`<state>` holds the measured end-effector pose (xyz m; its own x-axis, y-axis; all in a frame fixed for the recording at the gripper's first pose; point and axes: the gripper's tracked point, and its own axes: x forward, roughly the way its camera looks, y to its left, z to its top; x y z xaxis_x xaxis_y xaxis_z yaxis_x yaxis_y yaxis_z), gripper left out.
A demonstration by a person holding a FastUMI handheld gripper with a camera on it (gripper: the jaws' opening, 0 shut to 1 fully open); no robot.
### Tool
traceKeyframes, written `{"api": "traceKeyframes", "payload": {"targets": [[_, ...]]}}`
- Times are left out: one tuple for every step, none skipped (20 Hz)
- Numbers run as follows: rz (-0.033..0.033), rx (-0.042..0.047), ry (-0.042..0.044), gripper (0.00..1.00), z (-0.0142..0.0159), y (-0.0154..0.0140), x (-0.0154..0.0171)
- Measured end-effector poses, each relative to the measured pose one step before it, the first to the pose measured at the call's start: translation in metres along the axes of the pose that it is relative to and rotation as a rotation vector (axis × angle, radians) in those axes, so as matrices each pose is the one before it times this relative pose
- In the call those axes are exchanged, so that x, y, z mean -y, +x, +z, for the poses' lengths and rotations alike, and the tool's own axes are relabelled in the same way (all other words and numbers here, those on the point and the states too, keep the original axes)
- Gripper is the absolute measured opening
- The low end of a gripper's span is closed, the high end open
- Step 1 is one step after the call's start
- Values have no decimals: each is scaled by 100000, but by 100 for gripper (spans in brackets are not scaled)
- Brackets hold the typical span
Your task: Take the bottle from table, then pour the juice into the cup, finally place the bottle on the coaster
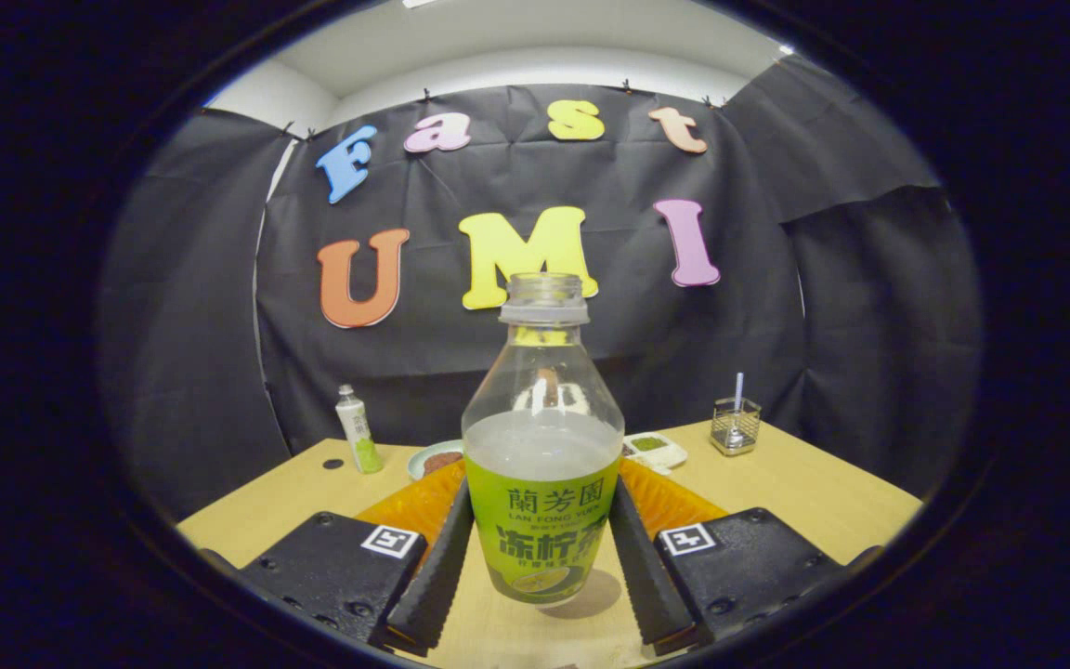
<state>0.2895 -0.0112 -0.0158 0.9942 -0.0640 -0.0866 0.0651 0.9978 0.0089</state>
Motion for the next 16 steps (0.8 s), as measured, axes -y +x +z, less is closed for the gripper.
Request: {"api": "traceKeyframes", "payload": {"targets": [[-306,-268,-738,80,-782,726,65],[71,184,-327,80,-912,621,-22],[-358,-80,-377,80,-635,514,229],[-1424,-538,-312,80,-772,392,501],[-1290,-500,-20,80,-509,433,527],[-597,-593,695,80,-571,518,432],[-190,101,1030,80,-287,480,200],[-439,-40,1008,80,-265,304,274],[-85,461,912,80,-186,377,131],[112,284,739,80,-452,309,138],[-548,-287,581,81,-369,263,271],[-729,-1009,737,81,-684,441,340],[30,-922,849,81,-549,300,99],[396,-1049,751,81,-552,222,-40],[469,-1070,135,81,-462,235,-95],[52,-1122,-943,81,-469,295,-110]]}}
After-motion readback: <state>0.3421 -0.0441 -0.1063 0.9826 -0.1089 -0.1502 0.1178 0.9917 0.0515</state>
